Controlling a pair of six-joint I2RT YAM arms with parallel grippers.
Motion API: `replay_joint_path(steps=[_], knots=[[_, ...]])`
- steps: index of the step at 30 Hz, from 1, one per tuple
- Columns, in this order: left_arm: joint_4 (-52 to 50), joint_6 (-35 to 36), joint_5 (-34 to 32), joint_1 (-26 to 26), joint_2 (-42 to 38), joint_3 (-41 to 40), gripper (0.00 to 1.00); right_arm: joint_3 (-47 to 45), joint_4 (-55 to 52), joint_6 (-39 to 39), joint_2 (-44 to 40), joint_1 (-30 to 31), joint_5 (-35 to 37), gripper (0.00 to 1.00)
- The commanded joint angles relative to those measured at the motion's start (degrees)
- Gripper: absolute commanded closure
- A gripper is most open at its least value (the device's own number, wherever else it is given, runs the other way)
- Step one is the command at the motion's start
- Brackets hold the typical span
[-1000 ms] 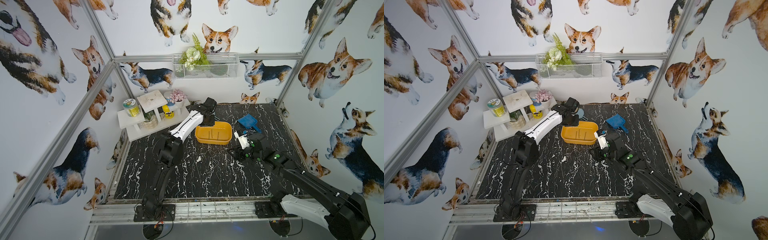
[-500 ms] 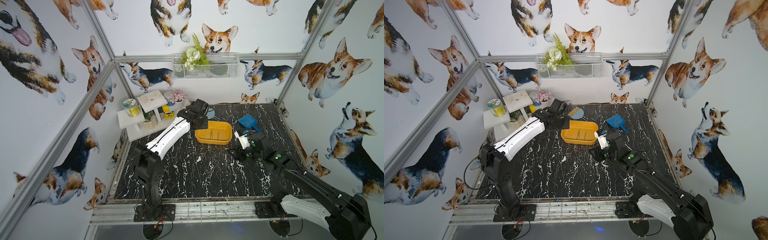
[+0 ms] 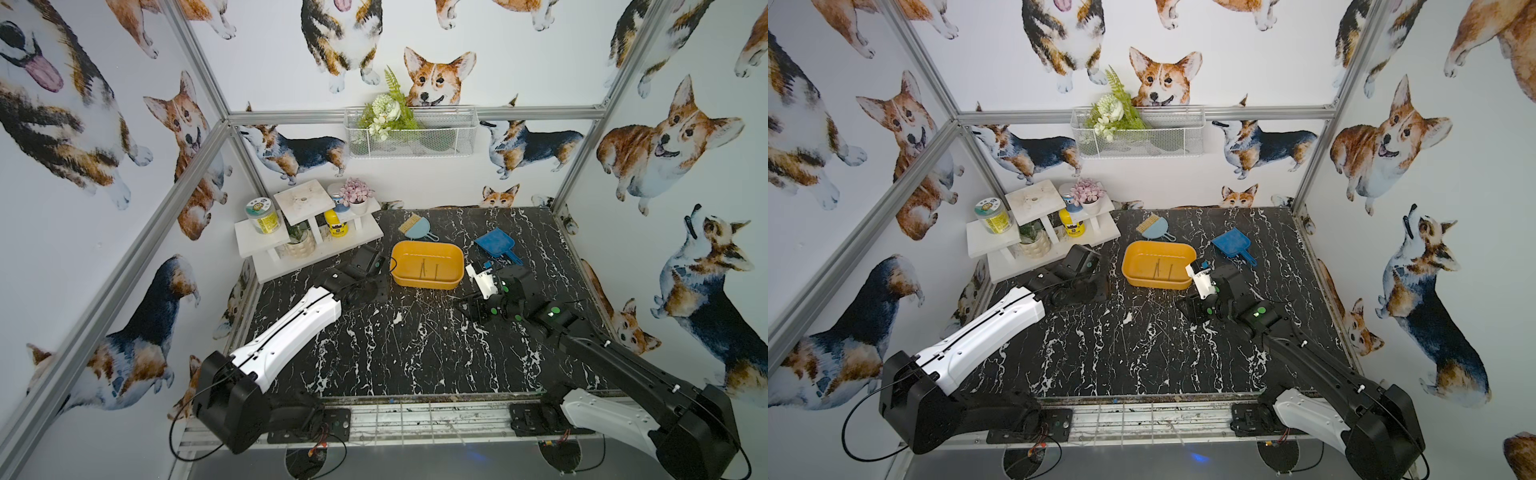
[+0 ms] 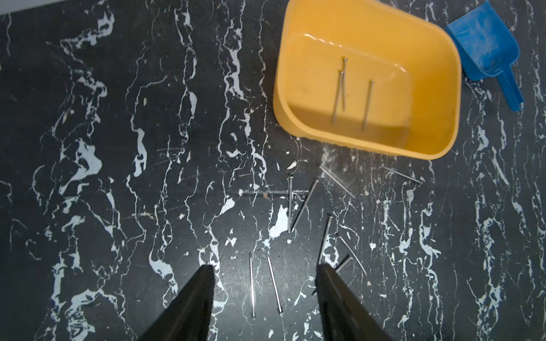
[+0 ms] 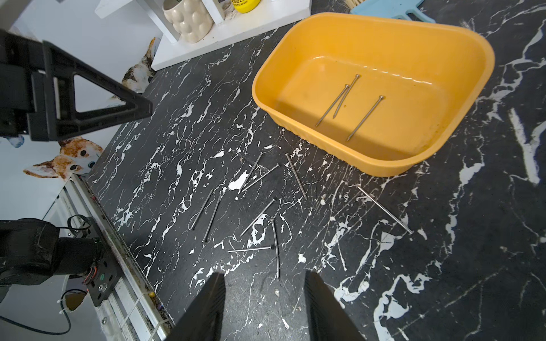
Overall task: Put the nails on the desktop into the storage box
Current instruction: Pick up the nail from the center of the board.
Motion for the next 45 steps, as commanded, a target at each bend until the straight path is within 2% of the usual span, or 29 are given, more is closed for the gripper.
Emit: replay_joint_path(steps=[1,11,18,26,32,37,42,45], knots=[[2.14,-2.2,0.4,-0.05,-2.06,-3.2,0.39,-0.44,2.04,1.61,0.45,0.71,-1.16,0.51],[6.07,-4.28,2.41,-0.06,-3.44,-11.97,0.43,-1.33,4.63,3.92,3.33,7.76,2.44,0.51],[8.48,-4.93,3.82,-0.79,-0.42,-13.59,0.55,-2.57,6.56,5.59,4.48,9.7,2.88,0.51],[9.61,-9.94,2.95,-6.19,0.96,-15.78,0.59,-4.44,7.43,6.64,3.88,10.3,3.15,0.51],[8.11,-16.82,1.25,-11.26,-0.44,-18.27,0.59,-4.95,7.34,6.66,3.02,10.39,3.45,0.51],[8.54,-21.46,1.1,-13.11,-1.85,-19.68,0.58,-5.61,7.91,6.77,2.83,10.44,3.07,0.51],[9.04,-22.79,1.92,-14.56,0.8,-19.46,0.59,-6.09,8.58,7.03,2.65,10.48,2.83,0.51],[9.98,-23.68,2.19,-15.43,2.07,-19.68,0.62,-6.35,8.57,7.06,2.37,10.56,2.91,0.51]])
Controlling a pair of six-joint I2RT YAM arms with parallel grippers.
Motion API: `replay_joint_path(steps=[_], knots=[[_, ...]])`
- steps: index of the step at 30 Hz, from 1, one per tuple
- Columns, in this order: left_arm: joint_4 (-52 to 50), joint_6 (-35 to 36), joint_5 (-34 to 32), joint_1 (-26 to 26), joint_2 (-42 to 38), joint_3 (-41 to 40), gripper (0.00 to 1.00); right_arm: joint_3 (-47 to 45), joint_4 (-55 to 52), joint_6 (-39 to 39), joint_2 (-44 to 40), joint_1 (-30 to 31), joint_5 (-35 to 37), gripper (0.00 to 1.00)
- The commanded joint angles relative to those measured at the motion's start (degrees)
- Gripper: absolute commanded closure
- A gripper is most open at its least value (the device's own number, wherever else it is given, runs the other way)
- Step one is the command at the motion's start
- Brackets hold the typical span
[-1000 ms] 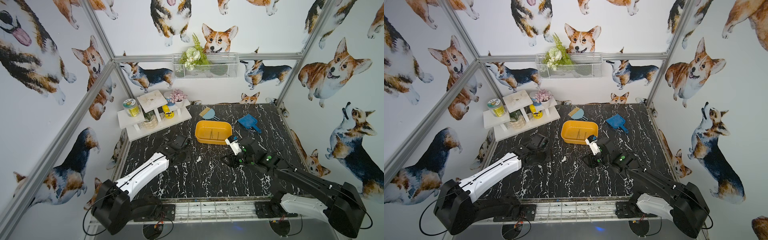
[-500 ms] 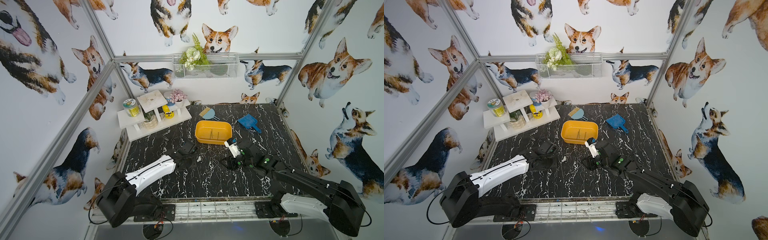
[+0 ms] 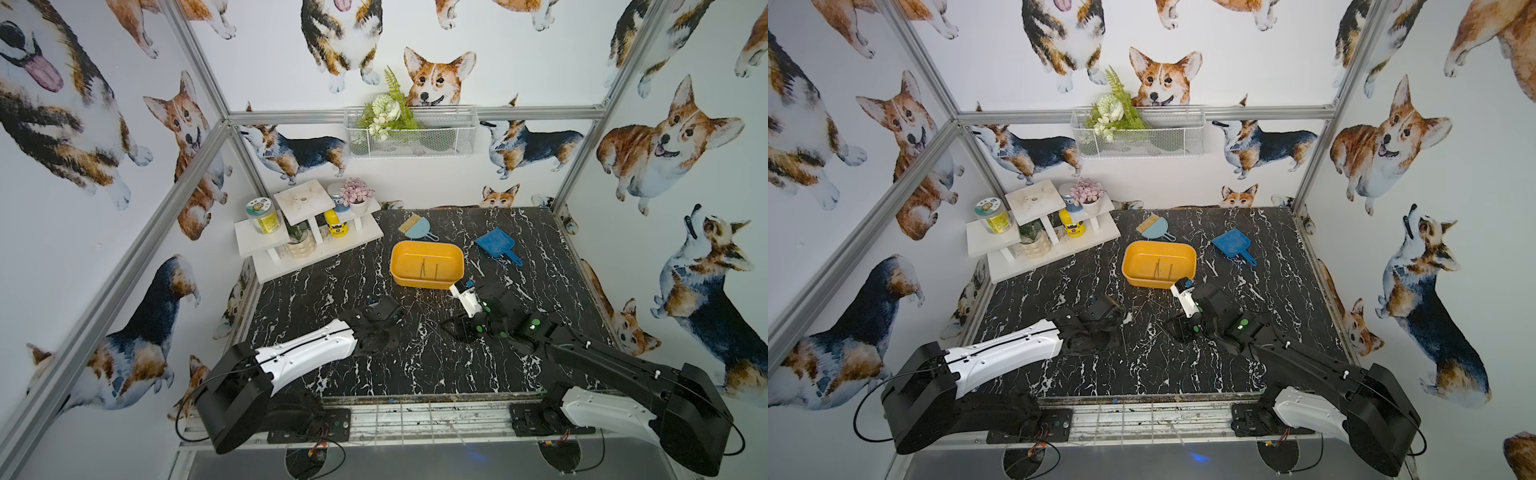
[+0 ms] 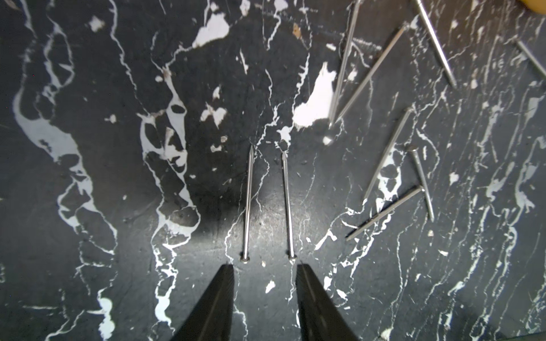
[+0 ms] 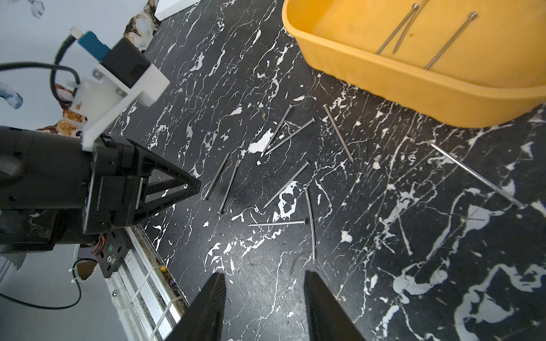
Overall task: Put the nails on the desktop into the storage box
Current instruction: Pick up the nail from the center of the board.
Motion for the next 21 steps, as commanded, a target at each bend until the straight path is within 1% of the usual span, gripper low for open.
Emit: replay_joint_path(steps=[1,2,3,9,12,21], knots=[[1.01,-1.81,0.36,-0.78,1.0,-0.12,0.63,-0.26,2.3,0.9,-0.67,0.2,-0.07,0.51],[1.09,-2.06,0.25,-1.02,1.07,-0.12,0.63,-0.34,2.26,0.92,-0.77,0.18,-0.04,0.51],[1.17,-2.28,0.08,-1.2,1.2,-2.25,0.64,-0.5,2.2,1.0,-1.0,0.18,0.07,0.51],[1.36,-2.35,-0.55,-1.22,1.73,-3.81,0.69,-1.55,2.57,1.08,-1.62,0.23,-0.03,0.51],[1.69,-2.38,-0.83,-1.2,1.78,-4.24,0.69,-1.71,2.65,1.07,-1.84,0.22,0.03,0.51],[1.91,-1.19,-1.4,-1.31,2.01,-2.35,0.69,-2.02,3.13,1.33,-1.84,0.18,-0.06,0.51]])
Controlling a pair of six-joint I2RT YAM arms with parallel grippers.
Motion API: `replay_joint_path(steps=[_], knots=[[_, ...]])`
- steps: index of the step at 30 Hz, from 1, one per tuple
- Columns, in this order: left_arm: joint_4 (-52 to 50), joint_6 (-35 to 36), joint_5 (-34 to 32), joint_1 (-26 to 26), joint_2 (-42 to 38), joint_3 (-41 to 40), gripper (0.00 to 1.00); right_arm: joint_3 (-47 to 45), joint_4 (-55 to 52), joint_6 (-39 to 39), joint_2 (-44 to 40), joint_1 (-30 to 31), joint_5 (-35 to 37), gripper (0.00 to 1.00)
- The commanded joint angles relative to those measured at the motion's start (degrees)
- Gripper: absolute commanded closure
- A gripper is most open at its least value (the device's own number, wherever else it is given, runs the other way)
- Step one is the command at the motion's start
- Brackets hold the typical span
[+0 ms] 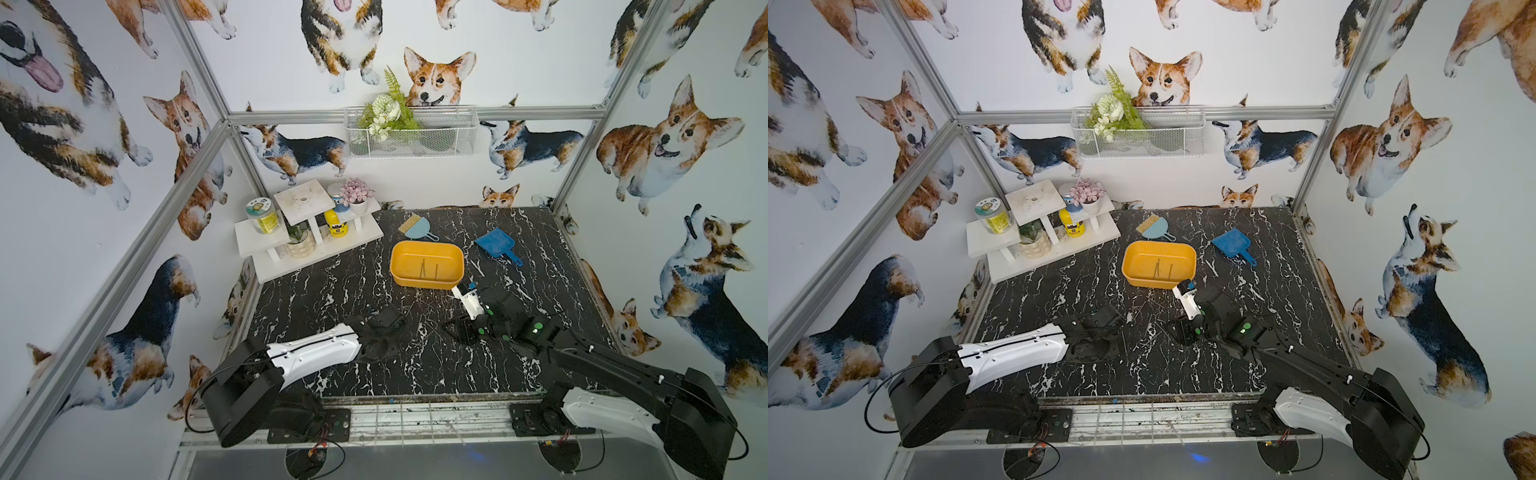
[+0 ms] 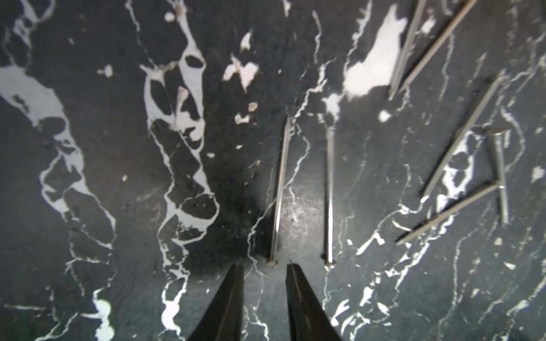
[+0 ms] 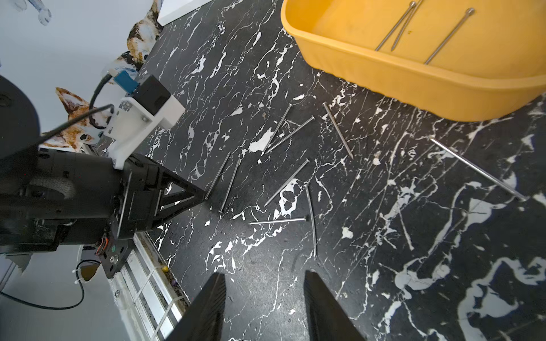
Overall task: Put the nails on the desktop into the storage box
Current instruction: Pick up the nail from the center of the board.
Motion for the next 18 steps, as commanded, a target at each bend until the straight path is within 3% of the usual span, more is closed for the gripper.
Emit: replay_joint_path(steps=[1,18], knots=[[0.06,1.07,-0.93,-0.09,0.8,1.21,0.69,-0.07,2.11,0.25,-0.01,0.07,-0.15,0.51],[-2.29,3.34,-1.6,-0.51,4.81,3.61,0.7,0.02,2.44,0.32,0.15,0.07,-0.15,0.51]])
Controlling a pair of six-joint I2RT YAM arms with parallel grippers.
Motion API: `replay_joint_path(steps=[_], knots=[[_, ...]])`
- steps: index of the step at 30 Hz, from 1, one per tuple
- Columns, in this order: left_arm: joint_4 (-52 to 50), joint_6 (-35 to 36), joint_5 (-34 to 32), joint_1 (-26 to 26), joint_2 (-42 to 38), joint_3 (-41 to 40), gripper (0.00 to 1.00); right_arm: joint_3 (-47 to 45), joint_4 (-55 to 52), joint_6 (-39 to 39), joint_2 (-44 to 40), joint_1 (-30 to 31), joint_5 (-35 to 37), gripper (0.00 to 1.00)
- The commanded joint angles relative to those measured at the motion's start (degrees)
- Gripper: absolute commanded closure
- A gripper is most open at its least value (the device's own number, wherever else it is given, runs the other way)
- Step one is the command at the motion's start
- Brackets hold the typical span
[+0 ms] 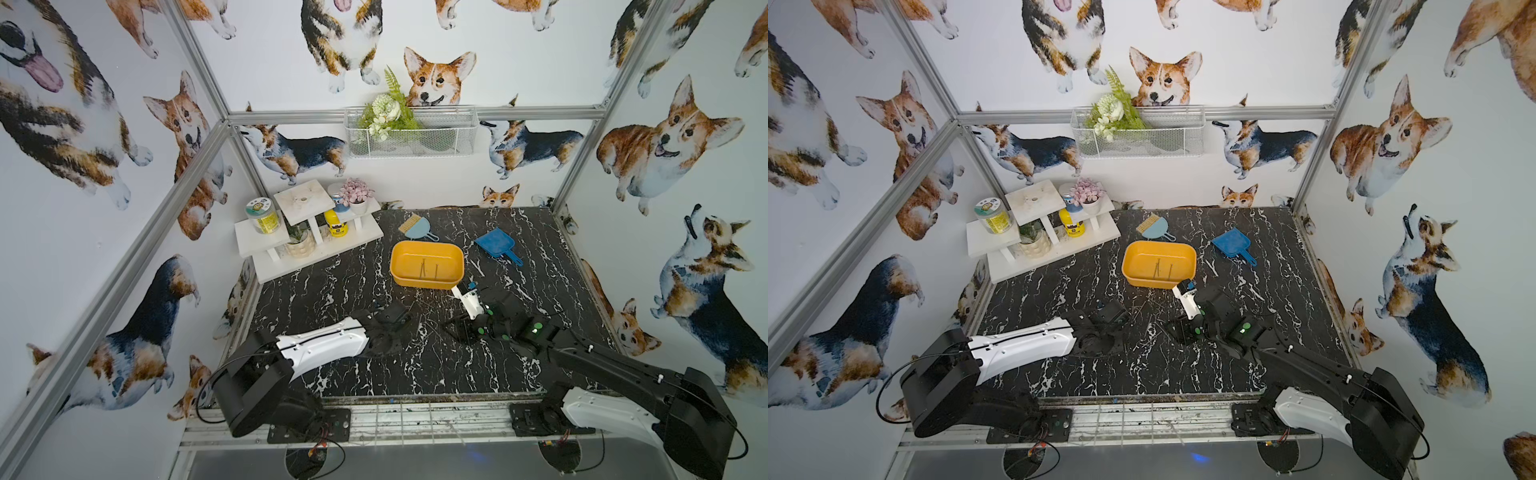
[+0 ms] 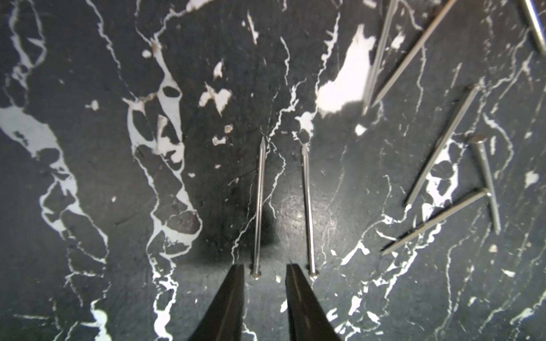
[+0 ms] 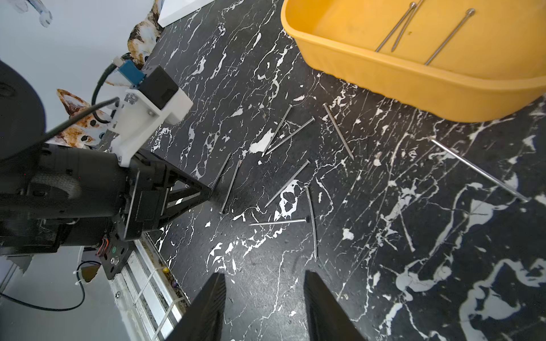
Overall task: Put the nails on the desktop into the storage box
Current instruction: Pick up the nail from the center of the board.
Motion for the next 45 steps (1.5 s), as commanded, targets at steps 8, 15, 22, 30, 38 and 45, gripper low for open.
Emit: replay_joint_path(steps=[8,15,22,30,38,45], knots=[[0.39,1.72,0.3,-0.13,2.86,-0.27,0.72,0.03,2.07,0.09,-0.11,0.12,0.06,0.51],[1.03,1.8,0.82,-0.18,3.61,-0.73,0.76,0.08,2.04,0.0,-0.2,0.07,0.14,0.51],[1.97,1.06,1.87,-0.49,2.85,-4.9,0.88,0.17,2.29,0.03,-0.29,0.08,0.3,0.51],[1.35,0.4,1.71,-0.75,0.08,-6.52,1.0,0.17,2.52,-0.01,-0.2,0.07,0.28,0.51],[-3.17,2.1,0.16,0.07,-2.6,-3.01,1.0,0.17,2.45,-0.07,-0.29,0.03,0.22,0.51],[-6.44,4.96,-0.46,2.61,-4.26,2.43,1.0,-0.16,2.51,-0.17,-0.3,0.07,0.45,0.51]])
